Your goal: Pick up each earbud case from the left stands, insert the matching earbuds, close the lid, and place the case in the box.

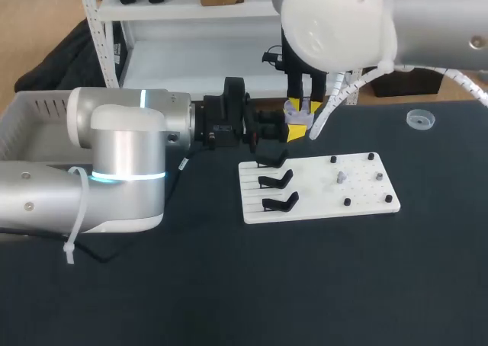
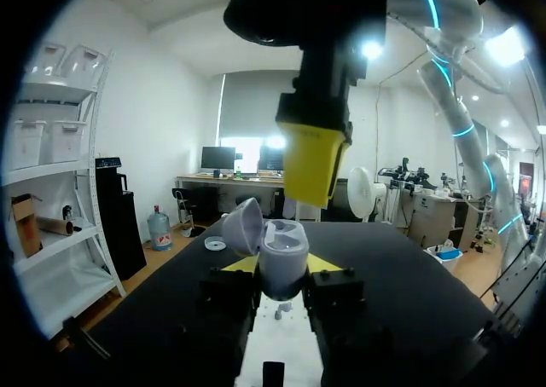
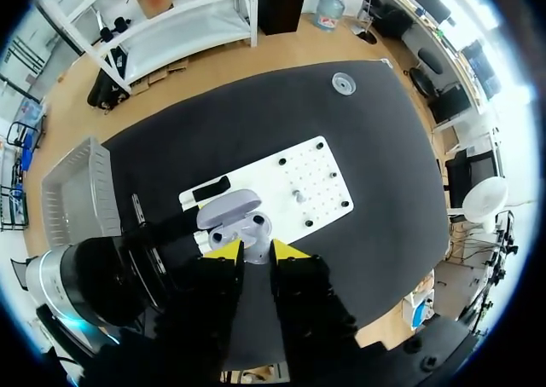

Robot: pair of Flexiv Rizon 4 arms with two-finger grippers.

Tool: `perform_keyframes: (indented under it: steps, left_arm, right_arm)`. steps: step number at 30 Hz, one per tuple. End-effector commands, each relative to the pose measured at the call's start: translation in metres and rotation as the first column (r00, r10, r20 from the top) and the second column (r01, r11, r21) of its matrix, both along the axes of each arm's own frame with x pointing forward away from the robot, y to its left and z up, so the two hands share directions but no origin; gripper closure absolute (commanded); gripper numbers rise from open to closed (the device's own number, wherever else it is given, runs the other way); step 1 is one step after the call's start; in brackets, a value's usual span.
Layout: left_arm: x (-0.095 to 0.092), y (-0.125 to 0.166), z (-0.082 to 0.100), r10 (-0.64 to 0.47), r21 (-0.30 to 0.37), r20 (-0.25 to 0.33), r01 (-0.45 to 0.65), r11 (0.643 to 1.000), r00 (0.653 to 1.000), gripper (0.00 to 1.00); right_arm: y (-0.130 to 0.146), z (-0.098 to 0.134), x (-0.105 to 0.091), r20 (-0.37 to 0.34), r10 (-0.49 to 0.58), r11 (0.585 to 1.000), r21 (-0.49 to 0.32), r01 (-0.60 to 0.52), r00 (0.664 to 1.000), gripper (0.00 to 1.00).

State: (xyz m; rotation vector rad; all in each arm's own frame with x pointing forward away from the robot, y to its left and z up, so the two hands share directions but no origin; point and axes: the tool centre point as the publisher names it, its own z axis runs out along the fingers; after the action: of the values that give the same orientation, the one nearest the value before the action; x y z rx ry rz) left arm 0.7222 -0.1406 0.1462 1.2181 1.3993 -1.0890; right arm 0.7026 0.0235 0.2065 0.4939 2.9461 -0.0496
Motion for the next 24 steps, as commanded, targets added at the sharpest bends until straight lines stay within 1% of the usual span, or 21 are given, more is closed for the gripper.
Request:
perform_keyframes:
  steps: [1, 19, 24]
  left_arm:
    - [0.002, -0.001, 0.0, -0.001, 0.0, -0.001, 0.001, 1.0, 1.0, 1.0]
    - [0.002, -0.001, 0.0, -0.001, 0.0, -0.001, 0.001, 1.0, 1.0, 1.0]
    - [0.002, -0.001, 0.0, -0.001, 0.0, -0.001, 0.001, 1.0, 1.0, 1.0]
  right_arm:
    - [0.001, -0.001, 0.003, -0.007, -0.004, 1.0, -0.002, 0.004, 1.0, 1.0]
    - [0.002, -0.011, 0.005, -0.024, -0.01, 1.0, -0.005, 0.009, 1.0, 1.0]
    - [0.001, -0.01, 0.007, -0.02, -0.014, 1.0, -0.008, 0.014, 1.0, 1.0]
